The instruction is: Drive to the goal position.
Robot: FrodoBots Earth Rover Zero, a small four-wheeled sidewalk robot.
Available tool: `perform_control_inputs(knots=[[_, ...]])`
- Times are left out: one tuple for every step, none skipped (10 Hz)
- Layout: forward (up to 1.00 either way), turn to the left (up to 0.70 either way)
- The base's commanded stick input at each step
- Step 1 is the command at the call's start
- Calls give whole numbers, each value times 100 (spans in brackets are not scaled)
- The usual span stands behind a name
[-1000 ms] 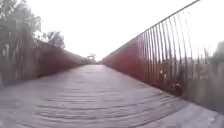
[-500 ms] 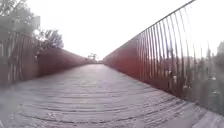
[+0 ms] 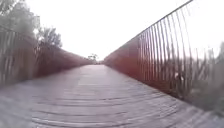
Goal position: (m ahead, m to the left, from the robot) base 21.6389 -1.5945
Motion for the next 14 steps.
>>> perform_control_inputs(knots=[[70,7],[70,12],[70,14],[70,14],[70,14],[70,14],[70,0],[70,0],[70,0],[70,0],[70,0],[70,0],[70,0],[70,0]])
